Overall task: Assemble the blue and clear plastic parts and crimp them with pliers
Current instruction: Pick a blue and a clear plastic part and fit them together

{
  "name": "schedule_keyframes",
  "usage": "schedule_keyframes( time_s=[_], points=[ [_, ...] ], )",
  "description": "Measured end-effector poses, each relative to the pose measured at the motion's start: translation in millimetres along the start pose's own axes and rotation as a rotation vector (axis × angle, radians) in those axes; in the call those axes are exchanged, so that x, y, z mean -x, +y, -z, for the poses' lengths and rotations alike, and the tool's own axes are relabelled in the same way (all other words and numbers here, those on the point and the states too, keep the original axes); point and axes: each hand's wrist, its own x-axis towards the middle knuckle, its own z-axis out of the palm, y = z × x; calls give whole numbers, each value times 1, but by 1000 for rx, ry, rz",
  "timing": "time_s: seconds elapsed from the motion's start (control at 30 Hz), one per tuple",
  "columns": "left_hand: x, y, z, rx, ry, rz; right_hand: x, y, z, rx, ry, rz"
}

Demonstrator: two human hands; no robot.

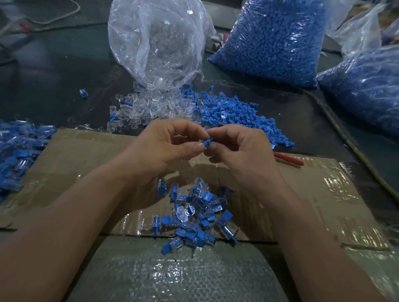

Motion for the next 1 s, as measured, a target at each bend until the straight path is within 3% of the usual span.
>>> schedule_keyframes(
  time_s=[0.27,0.37,0.63,1.0],
  points=[
    [-1,-1,3,-6,89,-10,2,-2,1,-61,34,-35],
    [-1,-2,4,79,174,43,3,-2,1,-11,85,-34],
    [-2,0,1,-19,228,0,3,-4,-1,73,133,-29],
    [-1,1,-2,-120,180,-68,3,1,-6,218,184,44]
  ],
)
